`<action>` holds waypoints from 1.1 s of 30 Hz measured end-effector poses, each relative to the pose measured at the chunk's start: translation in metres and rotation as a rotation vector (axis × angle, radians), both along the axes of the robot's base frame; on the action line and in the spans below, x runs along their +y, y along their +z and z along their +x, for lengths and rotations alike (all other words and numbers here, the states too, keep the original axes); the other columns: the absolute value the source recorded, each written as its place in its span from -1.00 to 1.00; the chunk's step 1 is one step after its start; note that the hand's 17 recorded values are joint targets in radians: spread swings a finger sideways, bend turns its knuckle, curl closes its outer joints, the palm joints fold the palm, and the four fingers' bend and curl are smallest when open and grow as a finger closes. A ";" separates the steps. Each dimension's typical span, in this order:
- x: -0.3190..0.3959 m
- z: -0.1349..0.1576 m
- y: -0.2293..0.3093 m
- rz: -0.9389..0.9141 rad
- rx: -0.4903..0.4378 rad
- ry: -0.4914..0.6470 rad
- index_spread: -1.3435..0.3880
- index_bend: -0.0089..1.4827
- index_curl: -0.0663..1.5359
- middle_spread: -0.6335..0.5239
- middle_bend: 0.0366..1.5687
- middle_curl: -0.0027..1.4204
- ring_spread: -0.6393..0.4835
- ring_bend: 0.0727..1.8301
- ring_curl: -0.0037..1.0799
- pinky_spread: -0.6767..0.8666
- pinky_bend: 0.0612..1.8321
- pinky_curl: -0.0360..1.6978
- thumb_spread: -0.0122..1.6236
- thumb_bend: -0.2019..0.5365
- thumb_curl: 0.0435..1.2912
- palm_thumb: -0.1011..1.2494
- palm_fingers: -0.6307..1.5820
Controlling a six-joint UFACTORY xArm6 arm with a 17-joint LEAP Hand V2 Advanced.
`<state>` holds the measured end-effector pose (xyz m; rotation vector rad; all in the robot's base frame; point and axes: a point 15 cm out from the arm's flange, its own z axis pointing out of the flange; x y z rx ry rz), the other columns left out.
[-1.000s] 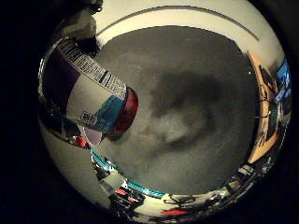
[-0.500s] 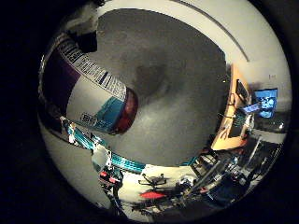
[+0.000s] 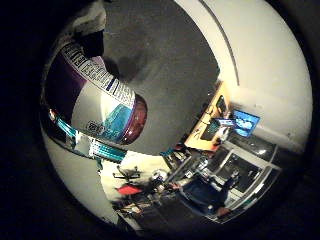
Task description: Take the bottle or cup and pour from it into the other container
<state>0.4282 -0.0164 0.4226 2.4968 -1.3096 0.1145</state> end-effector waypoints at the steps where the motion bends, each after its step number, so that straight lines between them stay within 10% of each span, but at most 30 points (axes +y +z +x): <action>1: 0.003 -0.001 0.000 -0.021 0.001 0.005 0.30 0.61 0.16 -0.09 0.79 0.08 -0.34 0.38 0.74 -0.46 0.21 0.21 -0.88 -0.50 0.38 0.82 0.56; 33: 0.007 -0.041 -0.056 -0.633 0.063 0.132 0.30 0.58 0.17 -0.09 0.78 0.08 -0.34 0.37 0.77 -0.48 0.21 0.25 -0.82 -0.50 0.44 0.80 0.57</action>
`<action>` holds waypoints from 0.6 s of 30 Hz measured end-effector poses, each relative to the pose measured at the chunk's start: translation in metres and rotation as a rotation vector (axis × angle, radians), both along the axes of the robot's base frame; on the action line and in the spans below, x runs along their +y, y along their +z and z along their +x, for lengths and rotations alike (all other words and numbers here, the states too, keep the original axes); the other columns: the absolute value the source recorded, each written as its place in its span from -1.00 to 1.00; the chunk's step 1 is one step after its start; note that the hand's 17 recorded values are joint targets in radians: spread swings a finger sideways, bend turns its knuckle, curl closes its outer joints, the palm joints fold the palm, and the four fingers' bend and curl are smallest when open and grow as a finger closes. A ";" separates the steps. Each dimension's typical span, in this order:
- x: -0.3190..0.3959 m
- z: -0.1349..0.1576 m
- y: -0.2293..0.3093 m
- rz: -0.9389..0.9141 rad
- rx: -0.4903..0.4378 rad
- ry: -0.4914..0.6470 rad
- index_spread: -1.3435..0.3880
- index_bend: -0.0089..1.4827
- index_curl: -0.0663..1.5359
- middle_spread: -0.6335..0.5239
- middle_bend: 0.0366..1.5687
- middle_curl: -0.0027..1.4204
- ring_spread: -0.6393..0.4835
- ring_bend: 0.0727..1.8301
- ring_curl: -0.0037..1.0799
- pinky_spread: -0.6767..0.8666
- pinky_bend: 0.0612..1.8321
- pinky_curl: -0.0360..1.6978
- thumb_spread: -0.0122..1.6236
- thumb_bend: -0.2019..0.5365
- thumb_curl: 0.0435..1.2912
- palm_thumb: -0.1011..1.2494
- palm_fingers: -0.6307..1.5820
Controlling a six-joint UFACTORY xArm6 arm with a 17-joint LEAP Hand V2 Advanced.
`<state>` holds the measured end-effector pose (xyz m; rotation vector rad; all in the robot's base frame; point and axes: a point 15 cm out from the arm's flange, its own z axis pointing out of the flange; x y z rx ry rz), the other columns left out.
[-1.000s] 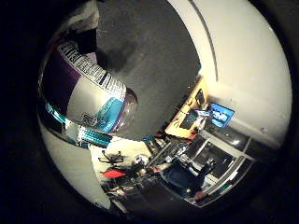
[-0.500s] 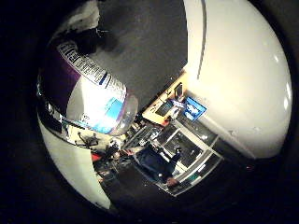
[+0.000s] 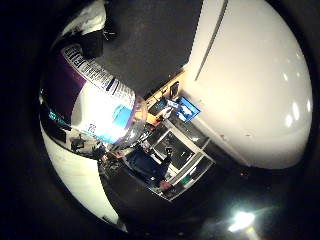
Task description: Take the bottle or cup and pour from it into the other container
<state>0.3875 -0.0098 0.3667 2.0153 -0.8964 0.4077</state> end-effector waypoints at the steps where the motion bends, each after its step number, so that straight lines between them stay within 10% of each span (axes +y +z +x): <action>1: 0.000 0.001 -0.001 -0.008 -0.005 -0.002 0.30 0.57 0.17 -0.09 0.78 0.08 -0.35 0.37 0.77 -0.49 0.21 0.25 -0.82 -0.50 0.44 0.80 0.57; 18: 0.008 -0.004 -0.009 -0.060 -0.002 0.044 0.30 0.57 0.18 -0.09 0.78 0.08 -0.35 0.37 0.77 -0.49 0.22 0.23 -0.79 -0.50 0.46 0.79 0.57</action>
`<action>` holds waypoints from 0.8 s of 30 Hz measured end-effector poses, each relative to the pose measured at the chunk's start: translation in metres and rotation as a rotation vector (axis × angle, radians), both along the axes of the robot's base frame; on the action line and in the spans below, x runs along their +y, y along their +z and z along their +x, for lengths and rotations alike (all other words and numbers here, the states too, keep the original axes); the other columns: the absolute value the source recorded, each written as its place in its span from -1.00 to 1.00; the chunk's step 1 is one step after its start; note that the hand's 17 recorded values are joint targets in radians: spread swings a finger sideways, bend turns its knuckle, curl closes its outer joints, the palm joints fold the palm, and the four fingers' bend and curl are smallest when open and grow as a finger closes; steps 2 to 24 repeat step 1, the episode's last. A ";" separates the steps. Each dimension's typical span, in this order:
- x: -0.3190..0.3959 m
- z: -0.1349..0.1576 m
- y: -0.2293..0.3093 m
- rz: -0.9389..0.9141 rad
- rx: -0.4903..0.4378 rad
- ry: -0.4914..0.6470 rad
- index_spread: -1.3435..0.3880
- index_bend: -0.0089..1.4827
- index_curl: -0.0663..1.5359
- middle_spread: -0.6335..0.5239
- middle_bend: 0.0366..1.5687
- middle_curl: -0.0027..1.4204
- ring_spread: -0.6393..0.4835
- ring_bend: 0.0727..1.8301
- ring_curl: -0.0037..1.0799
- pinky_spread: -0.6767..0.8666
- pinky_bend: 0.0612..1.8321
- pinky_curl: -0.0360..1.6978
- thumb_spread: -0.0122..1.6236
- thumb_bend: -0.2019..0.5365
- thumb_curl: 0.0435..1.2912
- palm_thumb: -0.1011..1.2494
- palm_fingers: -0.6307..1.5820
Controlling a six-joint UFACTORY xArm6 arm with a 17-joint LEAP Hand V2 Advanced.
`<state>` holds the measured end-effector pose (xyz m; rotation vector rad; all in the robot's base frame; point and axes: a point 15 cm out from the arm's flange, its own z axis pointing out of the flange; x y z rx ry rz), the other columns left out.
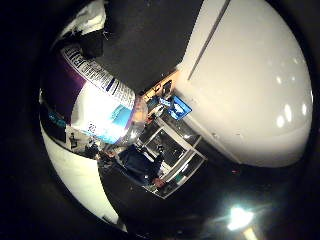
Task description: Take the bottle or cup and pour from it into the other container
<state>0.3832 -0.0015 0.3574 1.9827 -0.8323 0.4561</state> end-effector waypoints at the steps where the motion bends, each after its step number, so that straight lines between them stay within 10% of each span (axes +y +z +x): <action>1: 0.000 0.000 0.001 0.002 -0.002 0.000 0.30 0.57 0.18 -0.09 0.78 0.08 -0.35 0.37 0.77 -0.49 0.22 0.23 -0.79 -0.50 0.46 0.79 0.57; 24: 0.000 0.000 0.001 0.002 -0.002 0.000 0.30 0.57 0.18 -0.09 0.78 0.08 -0.35 0.37 0.77 -0.49 0.22 0.23 -0.79 -0.50 0.46 0.79 0.57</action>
